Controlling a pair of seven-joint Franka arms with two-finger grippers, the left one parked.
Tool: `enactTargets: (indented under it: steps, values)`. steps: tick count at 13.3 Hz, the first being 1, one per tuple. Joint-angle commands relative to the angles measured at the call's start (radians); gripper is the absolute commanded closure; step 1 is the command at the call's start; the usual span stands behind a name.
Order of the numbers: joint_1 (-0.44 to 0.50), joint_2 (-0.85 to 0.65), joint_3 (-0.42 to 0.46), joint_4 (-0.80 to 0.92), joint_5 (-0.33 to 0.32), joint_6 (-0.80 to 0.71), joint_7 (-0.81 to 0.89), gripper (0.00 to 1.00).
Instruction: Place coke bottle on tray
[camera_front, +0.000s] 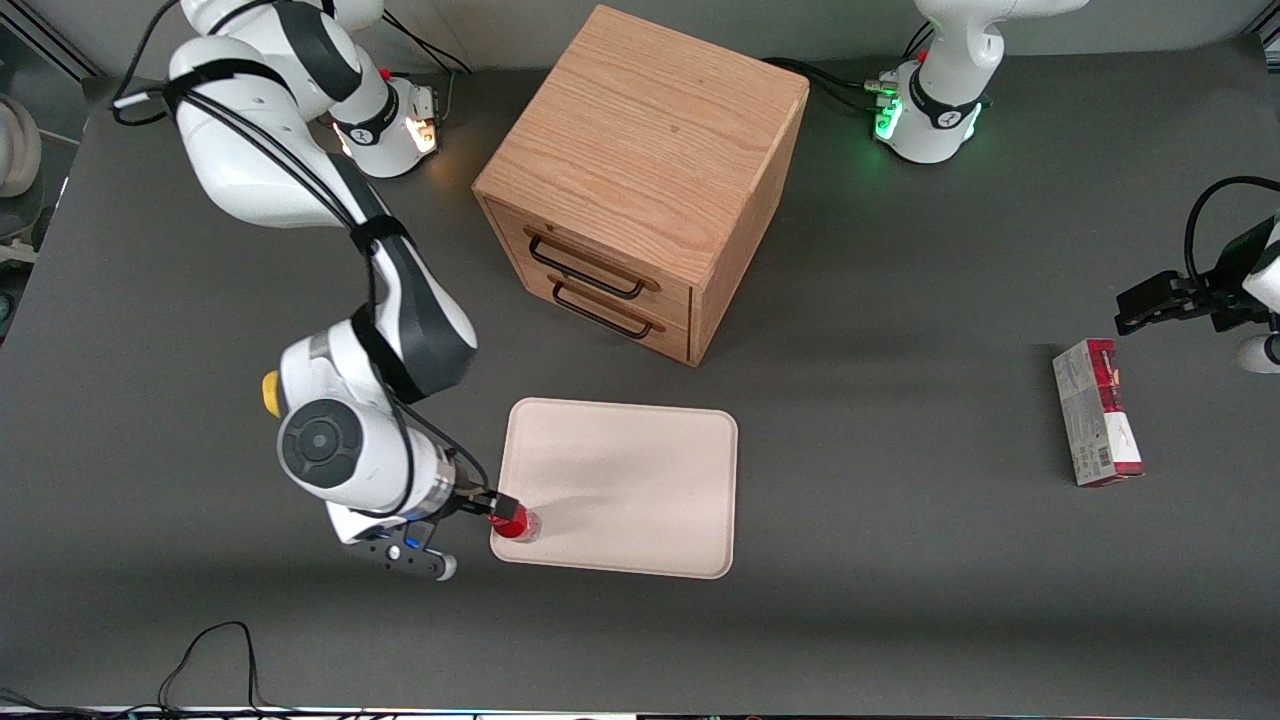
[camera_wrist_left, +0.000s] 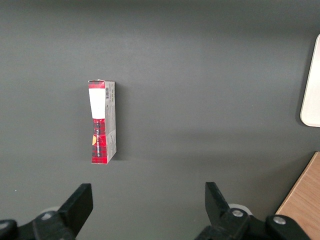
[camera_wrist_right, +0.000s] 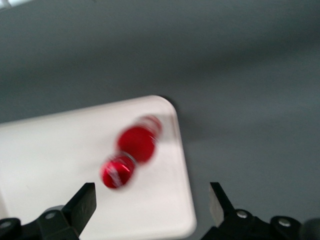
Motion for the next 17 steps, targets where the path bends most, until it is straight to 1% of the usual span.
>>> enactTargets:
  steps: [1,2,3,5,6,7,8,9,10,12,14,17]
  values:
    - [-0.075,-0.253,0.004,-0.287,0.011,-0.051,-0.138,0.0]
    - [-0.108,-0.354,0.003,-0.412,0.037,-0.045,-0.206,0.0]
    - [-0.132,-0.454,0.001,-0.531,0.045,-0.048,-0.284,0.0]
    - [-0.181,-0.652,0.0,-0.752,0.047,-0.048,-0.384,0.0]
    - [-0.182,-0.747,-0.023,-0.84,0.05,-0.049,-0.448,0.0]
    - [-0.169,-0.833,-0.081,-0.895,0.094,-0.06,-0.512,0.0]
    - [-0.139,-0.907,-0.15,-0.928,0.14,-0.08,-0.595,0.0]
    - [-0.107,-0.944,-0.205,-0.931,0.146,-0.119,-0.649,0.0]
    - [-0.1,-0.97,-0.227,-0.927,0.148,-0.15,-0.665,0.0]
    - [-0.1,-0.986,-0.227,-0.901,0.147,-0.175,-0.668,0.0]
    - [-0.102,-0.952,-0.227,-0.844,0.145,-0.222,-0.666,0.0]
    - [-0.102,-0.946,-0.221,-0.824,0.143,-0.233,-0.663,0.0]
